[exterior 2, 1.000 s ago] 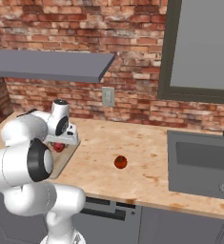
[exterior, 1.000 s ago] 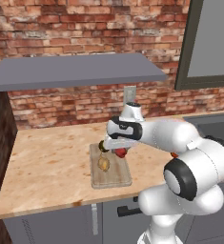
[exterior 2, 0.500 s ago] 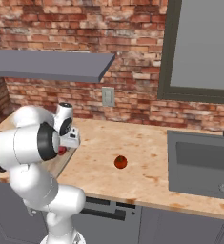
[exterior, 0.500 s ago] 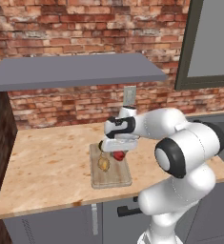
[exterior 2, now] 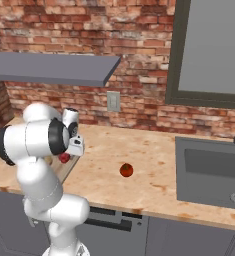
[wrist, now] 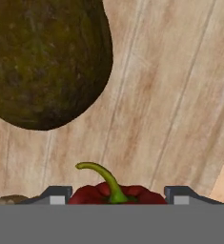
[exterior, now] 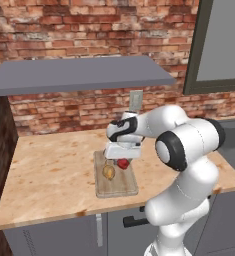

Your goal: Place the avocado, onion, tomato, and bell pepper on the cutting board.

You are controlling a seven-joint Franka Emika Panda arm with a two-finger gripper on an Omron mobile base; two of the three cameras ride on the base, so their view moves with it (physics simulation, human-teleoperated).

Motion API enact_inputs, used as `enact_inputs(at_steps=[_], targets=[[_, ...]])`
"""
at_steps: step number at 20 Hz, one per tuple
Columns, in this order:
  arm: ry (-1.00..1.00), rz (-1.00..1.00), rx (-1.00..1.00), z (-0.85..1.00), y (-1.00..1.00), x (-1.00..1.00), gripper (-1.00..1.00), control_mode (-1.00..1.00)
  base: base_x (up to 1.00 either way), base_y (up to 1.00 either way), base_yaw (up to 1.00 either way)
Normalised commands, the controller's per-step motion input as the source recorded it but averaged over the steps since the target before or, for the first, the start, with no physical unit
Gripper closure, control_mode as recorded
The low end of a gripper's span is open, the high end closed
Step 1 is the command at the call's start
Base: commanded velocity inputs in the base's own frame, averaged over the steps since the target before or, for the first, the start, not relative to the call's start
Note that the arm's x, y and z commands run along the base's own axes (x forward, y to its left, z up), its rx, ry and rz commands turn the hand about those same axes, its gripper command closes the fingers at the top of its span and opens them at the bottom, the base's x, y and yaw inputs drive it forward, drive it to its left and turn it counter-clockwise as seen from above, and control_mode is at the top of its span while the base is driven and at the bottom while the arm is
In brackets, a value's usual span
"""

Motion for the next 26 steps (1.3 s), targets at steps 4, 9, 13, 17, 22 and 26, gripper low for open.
enact_inputs(at_steps=[4,9,13,17,22,26], targets=[[0.08,0.0,0.0,-0.29,0.04,0.04,-1.0,-1.0,0.0,0.0,0.0],[0.0,0.0,0.0,-0.01,0.0,0.0,-1.0,-1.0,0.0,0.0,0.0],[0.0,0.0,0.0,0.0,0.0,0.0,-1.0,-1.0,0.0,0.0,0.0],[0.0,0.0,0.0,0.0,0.04,0.0,-1.0,-1.0,0.0,0.0,0.0],[-0.03,0.0,0.0,0.23,0.0,0.0,-1.0,-1.0,0.0,0.0,0.0],[-0.09,0.0,0.0,0.49,0.0,0.0,-1.0,-1.0,0.0,0.0,0.0]])
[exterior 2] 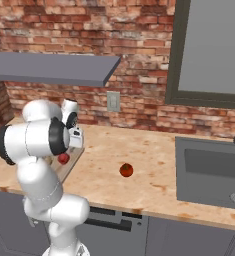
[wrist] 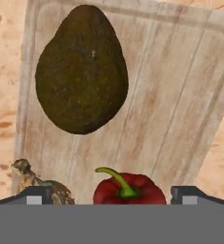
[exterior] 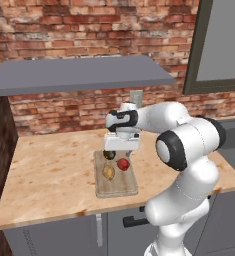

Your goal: Place the avocado, onion, tomato, and bell pepper on the cutting board.

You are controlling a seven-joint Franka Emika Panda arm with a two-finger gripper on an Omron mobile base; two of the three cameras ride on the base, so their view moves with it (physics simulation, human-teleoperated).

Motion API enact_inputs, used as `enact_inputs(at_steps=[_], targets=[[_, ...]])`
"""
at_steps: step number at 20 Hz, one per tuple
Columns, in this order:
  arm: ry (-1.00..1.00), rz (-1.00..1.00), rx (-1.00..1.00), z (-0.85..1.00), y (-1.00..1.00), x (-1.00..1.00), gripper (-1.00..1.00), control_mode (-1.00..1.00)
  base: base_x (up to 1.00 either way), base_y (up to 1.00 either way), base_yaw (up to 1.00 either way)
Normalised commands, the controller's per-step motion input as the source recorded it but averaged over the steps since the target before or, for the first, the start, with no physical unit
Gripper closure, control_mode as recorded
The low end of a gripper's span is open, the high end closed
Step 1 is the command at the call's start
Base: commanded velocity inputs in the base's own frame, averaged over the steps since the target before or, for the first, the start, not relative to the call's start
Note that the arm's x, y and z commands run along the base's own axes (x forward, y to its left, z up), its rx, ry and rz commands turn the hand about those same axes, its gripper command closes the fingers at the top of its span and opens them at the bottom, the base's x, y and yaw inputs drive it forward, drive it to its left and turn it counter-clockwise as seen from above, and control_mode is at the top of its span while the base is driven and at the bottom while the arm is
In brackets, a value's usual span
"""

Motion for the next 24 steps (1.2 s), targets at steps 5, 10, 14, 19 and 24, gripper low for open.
enact_inputs(at_steps=[5,10,14,19,24], targets=[[-0.13,0.0,0.0,0.53,-0.06,-0.2,-1.0,-1.0,0.0,0.0,0.0],[-0.15,0.0,0.0,0.48,-0.26,-0.48,-1.0,-1.0,0.0,0.0,0.0],[-0.17,0.0,0.0,0.43,-0.49,-0.65,-1.0,-1.0,0.0,0.0,0.0],[-0.14,0.0,0.0,0.33,-0.65,-0.72,-1.0,-1.0,0.0,0.0,0.0],[-0.1,-0.02,0.0,0.29,-0.69,-0.74,-1.0,-1.0,0.0,0.0,0.0]])
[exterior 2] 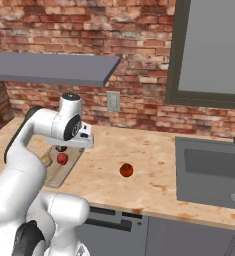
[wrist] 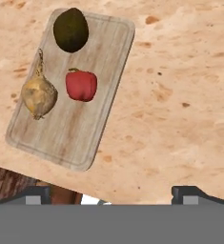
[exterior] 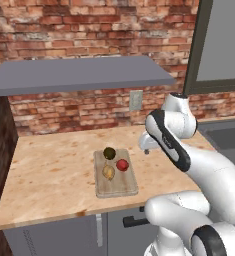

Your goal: Place the avocado, onion, tomato, and bell pepper on the cutting board.

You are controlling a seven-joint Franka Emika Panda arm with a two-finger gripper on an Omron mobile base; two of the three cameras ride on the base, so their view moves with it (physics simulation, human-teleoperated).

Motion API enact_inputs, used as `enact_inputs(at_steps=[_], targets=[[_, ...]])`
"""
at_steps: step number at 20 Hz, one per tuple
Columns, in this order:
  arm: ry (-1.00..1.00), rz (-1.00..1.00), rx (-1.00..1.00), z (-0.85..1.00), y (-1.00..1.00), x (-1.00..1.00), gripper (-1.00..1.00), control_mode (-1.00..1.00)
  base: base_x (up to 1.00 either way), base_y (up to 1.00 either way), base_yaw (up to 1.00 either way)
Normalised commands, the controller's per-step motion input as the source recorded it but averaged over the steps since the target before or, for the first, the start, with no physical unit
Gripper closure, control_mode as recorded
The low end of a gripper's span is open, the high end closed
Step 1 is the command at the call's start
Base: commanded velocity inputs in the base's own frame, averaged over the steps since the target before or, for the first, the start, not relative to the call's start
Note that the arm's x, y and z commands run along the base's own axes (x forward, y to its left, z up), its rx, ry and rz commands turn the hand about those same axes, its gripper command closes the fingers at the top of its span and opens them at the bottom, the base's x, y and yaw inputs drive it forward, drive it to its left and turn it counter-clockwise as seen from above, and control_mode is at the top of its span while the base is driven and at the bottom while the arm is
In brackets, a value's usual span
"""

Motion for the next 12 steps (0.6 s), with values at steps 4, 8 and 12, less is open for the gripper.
enact_inputs(at_steps=[4,8,12], targets=[[-0.05,-0.08,0.0,0.32,-0.7,-0.64,-1.0,-1.0,0.0,0.0,0.0],[-0.01,-0.13,0.0,0.3,-0.81,-0.5,-1.0,-1.0,0.0,0.0,0.0],[0.0,-0.18,0.0,0.21,-0.75,-0.12,-1.0,-1.0,0.0,0.0,0.0]])
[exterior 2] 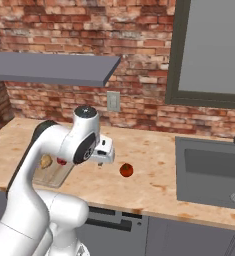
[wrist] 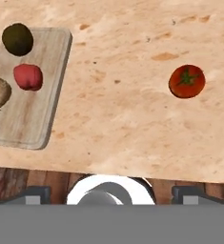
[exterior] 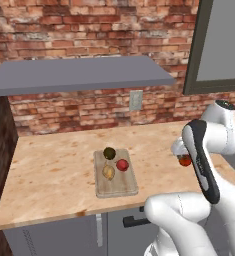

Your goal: Place the avocado, onion, tomato, and bell pepper on the cutting board.

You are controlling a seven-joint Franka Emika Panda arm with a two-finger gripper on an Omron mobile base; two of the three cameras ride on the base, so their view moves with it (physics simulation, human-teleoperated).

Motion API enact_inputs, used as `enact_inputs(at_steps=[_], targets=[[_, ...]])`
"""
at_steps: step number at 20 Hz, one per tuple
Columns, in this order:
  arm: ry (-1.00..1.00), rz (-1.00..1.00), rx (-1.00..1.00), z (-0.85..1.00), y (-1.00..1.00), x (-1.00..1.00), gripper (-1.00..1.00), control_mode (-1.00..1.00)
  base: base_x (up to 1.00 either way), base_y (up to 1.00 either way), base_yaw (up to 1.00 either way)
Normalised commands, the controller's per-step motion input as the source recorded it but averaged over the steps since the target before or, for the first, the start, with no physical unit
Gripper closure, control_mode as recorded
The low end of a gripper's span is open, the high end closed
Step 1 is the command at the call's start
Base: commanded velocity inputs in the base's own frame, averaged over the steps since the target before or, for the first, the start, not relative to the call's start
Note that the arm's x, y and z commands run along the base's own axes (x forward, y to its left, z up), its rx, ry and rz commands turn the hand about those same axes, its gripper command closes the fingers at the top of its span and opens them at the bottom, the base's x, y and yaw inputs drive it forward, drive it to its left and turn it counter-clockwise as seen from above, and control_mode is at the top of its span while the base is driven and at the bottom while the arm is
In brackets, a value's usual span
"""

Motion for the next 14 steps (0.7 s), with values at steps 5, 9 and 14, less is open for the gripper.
enact_inputs(at_steps=[5,9,14], targets=[[0.0,-0.24,0.0,0.04,-0.68,0.04,-1.0,-1.0,0.0,0.0,0.0],[0.03,-0.22,0.0,0.0,-0.59,0.19,-1.0,-1.0,0.0,0.0,0.0],[0.03,-0.12,0.0,0.0,-0.25,0.36,-1.0,-1.0,0.0,0.0,0.0]])
